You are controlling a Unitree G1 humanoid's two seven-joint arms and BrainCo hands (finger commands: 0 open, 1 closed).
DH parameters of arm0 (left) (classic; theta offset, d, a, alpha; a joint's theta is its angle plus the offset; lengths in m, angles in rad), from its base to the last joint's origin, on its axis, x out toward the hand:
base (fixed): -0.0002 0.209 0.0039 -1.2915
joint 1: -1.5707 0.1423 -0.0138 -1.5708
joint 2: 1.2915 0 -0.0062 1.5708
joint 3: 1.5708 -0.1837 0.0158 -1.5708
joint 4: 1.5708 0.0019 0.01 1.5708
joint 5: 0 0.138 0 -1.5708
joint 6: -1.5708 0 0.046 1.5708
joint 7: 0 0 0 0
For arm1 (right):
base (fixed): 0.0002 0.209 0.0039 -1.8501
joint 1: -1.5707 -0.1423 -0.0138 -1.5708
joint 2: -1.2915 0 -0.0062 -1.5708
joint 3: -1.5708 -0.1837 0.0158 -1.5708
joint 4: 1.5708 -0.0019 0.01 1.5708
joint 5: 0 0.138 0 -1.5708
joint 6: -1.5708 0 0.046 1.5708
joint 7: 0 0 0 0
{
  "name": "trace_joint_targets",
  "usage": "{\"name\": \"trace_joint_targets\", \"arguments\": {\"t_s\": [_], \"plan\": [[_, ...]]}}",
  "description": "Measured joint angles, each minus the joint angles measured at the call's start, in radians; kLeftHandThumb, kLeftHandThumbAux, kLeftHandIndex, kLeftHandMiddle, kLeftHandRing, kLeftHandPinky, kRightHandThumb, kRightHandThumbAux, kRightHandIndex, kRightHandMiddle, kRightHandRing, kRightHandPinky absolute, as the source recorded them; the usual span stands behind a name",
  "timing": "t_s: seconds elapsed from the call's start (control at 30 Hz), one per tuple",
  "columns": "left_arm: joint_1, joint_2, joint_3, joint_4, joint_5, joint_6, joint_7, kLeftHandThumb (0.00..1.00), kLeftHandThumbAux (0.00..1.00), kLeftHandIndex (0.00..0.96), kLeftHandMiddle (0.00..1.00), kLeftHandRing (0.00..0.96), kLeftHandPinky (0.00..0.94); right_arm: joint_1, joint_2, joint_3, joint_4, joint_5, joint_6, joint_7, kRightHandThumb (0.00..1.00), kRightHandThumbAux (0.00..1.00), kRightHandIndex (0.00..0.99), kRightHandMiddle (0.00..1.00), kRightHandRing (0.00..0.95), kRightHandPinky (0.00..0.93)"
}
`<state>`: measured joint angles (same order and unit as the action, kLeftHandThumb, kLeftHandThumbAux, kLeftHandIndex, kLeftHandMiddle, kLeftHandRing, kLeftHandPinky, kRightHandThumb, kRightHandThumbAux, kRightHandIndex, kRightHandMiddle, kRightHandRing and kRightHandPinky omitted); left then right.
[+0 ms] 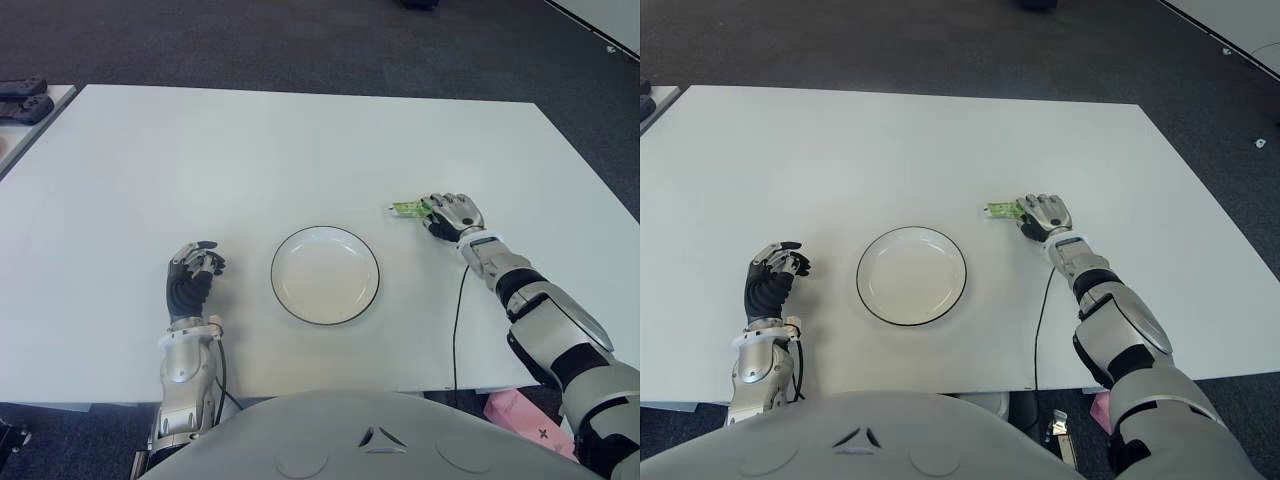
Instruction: Put the toothpaste on the table into the plate.
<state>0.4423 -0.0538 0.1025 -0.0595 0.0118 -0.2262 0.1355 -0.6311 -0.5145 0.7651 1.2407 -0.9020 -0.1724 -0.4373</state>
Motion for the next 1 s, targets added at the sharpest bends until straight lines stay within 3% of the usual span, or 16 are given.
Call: {"name": "trace_joint_targets", "arguments": {"t_s": [0.07,0.13,0.4,0.63,1.0], "plan": [[0.0,0.0,0.0,0.0,0.001,0.001,0.0,0.696,0.723,0.434,0.606,0.578,0.549,0.0,-0.001,-0.004,-0.005,0.007,-0.001,0.0,0.854,0.583,0.435,0.514,0.611,0.621],[0.0,0.0,0.0,0.0,0.001,0.004,0.0,0.696,0.723,0.434,0.604,0.574,0.543,0.001,-0.001,-0.008,-0.009,0.017,-0.004,-0.001,0.856,0.623,0.429,0.534,0.648,0.67],[0.0,-0.002,0.001,0.0,0.005,0.011,0.001,0.698,0.722,0.434,0.602,0.569,0.543,0.02,-0.004,-0.013,-0.008,0.03,-0.024,-0.072,0.859,0.667,0.42,0.587,0.783,0.843],[-0.002,-0.007,0.003,0.0,0.009,0.01,0.009,0.699,0.722,0.434,0.604,0.574,0.549,0.039,-0.006,-0.003,-0.002,0.027,-0.045,-0.154,0.856,0.674,0.409,0.57,0.844,0.882],[-0.011,-0.012,0.007,0.0,0.011,0.01,0.015,0.699,0.723,0.434,0.608,0.575,0.547,0.05,-0.002,-0.03,-0.002,0.056,-0.073,-0.18,0.85,0.681,0.393,0.549,0.861,0.861]]}}
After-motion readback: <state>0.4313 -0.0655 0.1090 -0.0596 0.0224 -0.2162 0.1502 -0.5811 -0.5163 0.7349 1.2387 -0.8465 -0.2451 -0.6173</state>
